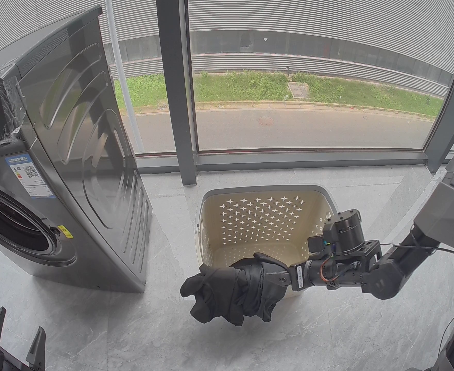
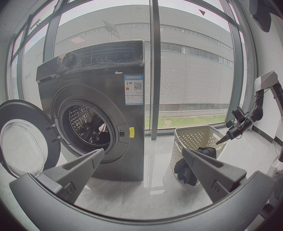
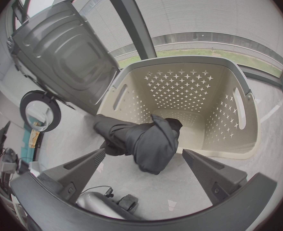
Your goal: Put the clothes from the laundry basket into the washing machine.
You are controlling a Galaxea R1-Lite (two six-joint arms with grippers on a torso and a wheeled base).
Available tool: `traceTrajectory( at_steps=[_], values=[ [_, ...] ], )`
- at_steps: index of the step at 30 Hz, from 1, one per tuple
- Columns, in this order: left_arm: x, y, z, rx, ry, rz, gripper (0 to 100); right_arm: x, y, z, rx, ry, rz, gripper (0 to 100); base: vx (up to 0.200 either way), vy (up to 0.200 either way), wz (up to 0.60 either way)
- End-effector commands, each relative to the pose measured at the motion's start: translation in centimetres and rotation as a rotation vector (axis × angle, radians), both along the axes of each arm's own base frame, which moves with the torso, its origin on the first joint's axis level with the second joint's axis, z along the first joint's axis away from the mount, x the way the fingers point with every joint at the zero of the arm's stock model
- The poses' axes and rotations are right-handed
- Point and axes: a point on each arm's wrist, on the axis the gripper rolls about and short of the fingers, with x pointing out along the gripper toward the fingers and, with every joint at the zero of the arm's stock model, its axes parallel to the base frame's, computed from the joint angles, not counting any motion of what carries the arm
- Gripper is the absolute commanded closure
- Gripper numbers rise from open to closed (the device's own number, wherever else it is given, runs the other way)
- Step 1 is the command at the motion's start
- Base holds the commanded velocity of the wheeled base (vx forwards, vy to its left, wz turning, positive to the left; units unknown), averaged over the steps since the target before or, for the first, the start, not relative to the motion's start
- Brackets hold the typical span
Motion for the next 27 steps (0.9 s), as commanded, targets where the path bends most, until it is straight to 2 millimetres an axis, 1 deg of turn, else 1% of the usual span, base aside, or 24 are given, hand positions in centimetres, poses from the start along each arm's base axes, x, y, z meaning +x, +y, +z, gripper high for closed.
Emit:
traceTrajectory(
  at_steps=[1, 5, 6, 7, 8, 12, 14, 16, 23, 27],
  values=[
    [0.0, 0.0, -0.5, 0.000, 0.005, -0.001, 0, 1.8, 1.3, -2.8, -0.033, 0.034, -0.037, 0, 0.000, 0.000, 0.00],
    [0.0, 0.0, -0.5, 0.000, 0.003, 0.001, 0, 2.3, 1.8, -3.4, -0.040, 0.033, -0.042, 0, 0.000, 0.000, 0.00],
    [0.0, 0.0, -0.5, 0.000, 0.003, 0.001, 0, 3.0, 2.0, -4.1, -0.052, 0.029, -0.061, 0, 0.000, 0.000, 0.00],
    [0.0, 0.0, -0.5, 0.000, 0.003, 0.001, 0, 3.0, 2.0, -4.1, -0.052, 0.029, -0.061, 0, 0.000, 0.000, 0.00],
    [0.0, 0.0, -0.5, -0.002, 0.003, -0.001, 0, 3.5, 2.2, -4.3, -0.057, 0.023, -0.072, 0, 0.000, 0.000, 0.00],
    [0.0, 0.0, -0.5, 0.000, 0.003, -0.001, 0, 4.3, 2.6, -5.0, -0.056, 0.018, -0.079, 0, 0.000, 0.000, 0.00],
    [0.0, 0.0, -0.5, 0.000, 0.005, -0.001, 0, 4.4, 2.8, -5.2, -0.056, 0.018, -0.077, 0, 0.000, 0.000, 0.00],
    [0.0, 0.0, -0.5, 0.000, 0.003, -0.001, 0, 4.9, 3.0, -5.7, -0.058, 0.017, -0.083, 0, 0.000, 0.000, 0.00],
    [0.0, 0.0, -0.5, 0.000, 0.003, -0.001, 0, 5.5, 3.5, -6.0, -0.052, 0.006, -0.095, 0, 0.000, 0.000, 0.00],
    [0.0, 0.0, -0.5, -0.002, 0.005, -0.001, 0, 5.3, 3.8, -6.0, -0.045, 0.011, -0.092, 0, 0.000, 0.000, 0.00]
  ],
)
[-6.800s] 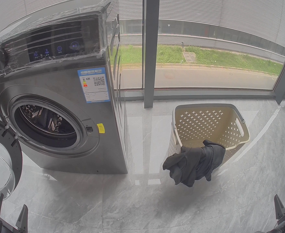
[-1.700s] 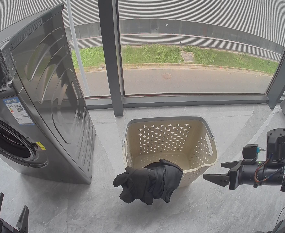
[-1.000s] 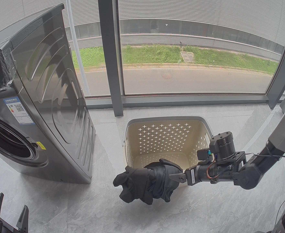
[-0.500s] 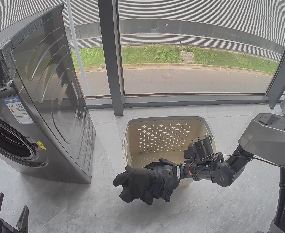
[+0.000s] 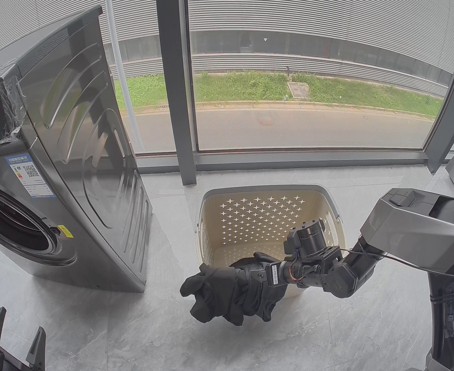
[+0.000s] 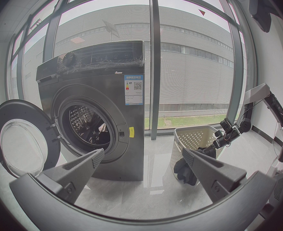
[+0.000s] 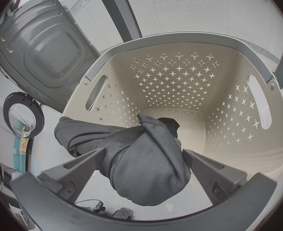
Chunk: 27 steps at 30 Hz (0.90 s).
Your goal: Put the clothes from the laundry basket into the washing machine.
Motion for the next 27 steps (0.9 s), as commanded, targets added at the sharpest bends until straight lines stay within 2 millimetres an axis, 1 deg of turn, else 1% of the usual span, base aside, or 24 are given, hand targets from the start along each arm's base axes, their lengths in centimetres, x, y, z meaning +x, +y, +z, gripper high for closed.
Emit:
traceTrajectory(
  at_steps=[1, 5, 6, 16, 20, 22, 27],
  values=[
    [0.0, 0.0, -0.5, -0.001, 0.005, 0.000, 0, -0.1, 0.2, -0.2, -0.001, 0.002, 0.005, 0, 0.000, 0.000, 0.00],
    [0.0, 0.0, -0.5, -0.001, 0.005, 0.000, 0, -0.3, 0.5, -0.2, 0.001, 0.003, 0.012, 0, 0.000, 0.000, 0.00],
    [0.0, 0.0, -0.5, -0.001, 0.005, 0.000, 0, -0.4, 0.7, -0.2, 0.003, 0.007, 0.015, 100, 0.000, 0.000, 0.00],
    [0.0, 0.0, -0.5, -0.001, 0.005, 0.000, 0, -0.8, 1.2, -0.1, 0.016, 0.014, 0.020, 100, 0.000, 0.000, 0.00],
    [0.0, 0.0, -0.5, -0.001, 0.005, 0.000, 0, -0.9, 1.2, 0.5, 0.035, 0.012, 0.010, 100, 0.000, 0.000, 0.00],
    [0.0, 0.0, -0.5, -0.001, 0.005, 0.000, 0, -1.1, 1.2, 2.0, 0.063, -0.010, 0.004, 100, 0.000, 0.000, 0.00],
    [0.0, 0.0, -0.5, -0.001, 0.005, -0.001, 0, -2.0, 0.5, 7.3, 0.142, -0.102, -0.007, 100, 0.000, 0.000, 0.00]
  ],
)
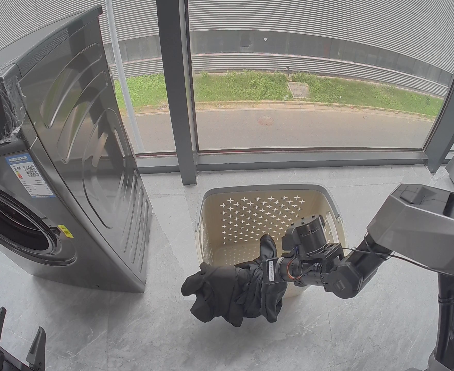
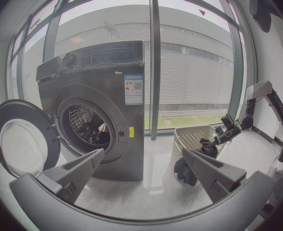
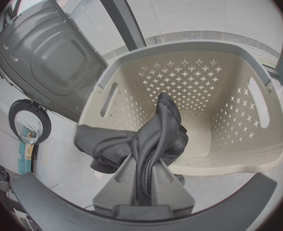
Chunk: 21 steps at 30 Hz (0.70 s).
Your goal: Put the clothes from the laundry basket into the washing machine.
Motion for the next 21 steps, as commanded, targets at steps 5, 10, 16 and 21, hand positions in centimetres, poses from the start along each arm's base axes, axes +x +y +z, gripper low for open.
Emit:
traceTrajectory(
  at_steps=[5, 10, 16, 21],
  values=[
    [0.0, 0.0, -0.5, 0.000, 0.005, -0.001, 0, -3.2, -2.2, 10.6, 0.143, -0.194, -0.007, 100, 0.000, 0.000, 0.00],
    [0.0, 0.0, -0.5, 0.000, 0.005, -0.001, 0, -7.1, -4.7, 15.1, 0.211, -0.276, 0.002, 100, 0.000, 0.000, 0.00],
    [0.0, 0.0, -0.5, 0.000, 0.003, -0.001, 0, -12.2, -7.6, 18.9, 0.284, -0.378, 0.028, 100, 0.000, 0.000, 0.00],
    [0.0, 0.0, -0.5, 0.000, 0.003, 0.003, 0, -15.2, -9.2, 21.2, 0.338, -0.468, 0.052, 100, 0.000, 0.000, 0.00]
  ],
)
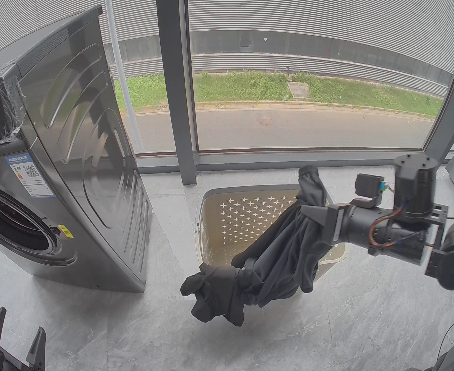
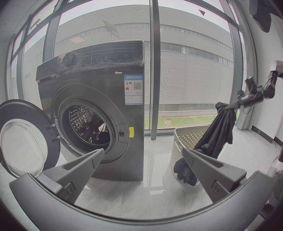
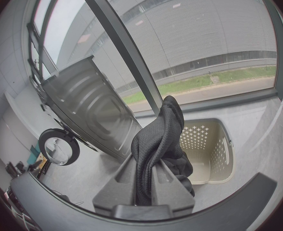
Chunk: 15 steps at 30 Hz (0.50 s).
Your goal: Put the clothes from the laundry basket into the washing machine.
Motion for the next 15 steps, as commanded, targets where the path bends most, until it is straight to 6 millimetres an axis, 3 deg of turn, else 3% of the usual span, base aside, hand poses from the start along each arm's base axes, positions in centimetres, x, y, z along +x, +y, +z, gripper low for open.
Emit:
traceTrajectory(
  at_steps=[1, 6, 15],
  values=[
    [0.0, 0.0, -0.5, 0.000, 0.003, 0.003, 0, -6.3, -3.7, 4.9, 0.106, -0.177, 0.033, 100, 0.000, 0.000, 0.00],
    [0.0, 0.0, -0.5, 0.000, 0.003, 0.003, 0, -7.6, -5.0, 6.3, 0.089, -0.277, 0.022, 100, 0.000, 0.000, 0.00],
    [0.0, 0.0, -0.5, -0.002, 0.003, 0.002, 0, -7.3, -5.7, 5.9, -0.026, -0.321, -0.132, 100, 0.000, 0.000, 0.00]
  ],
)
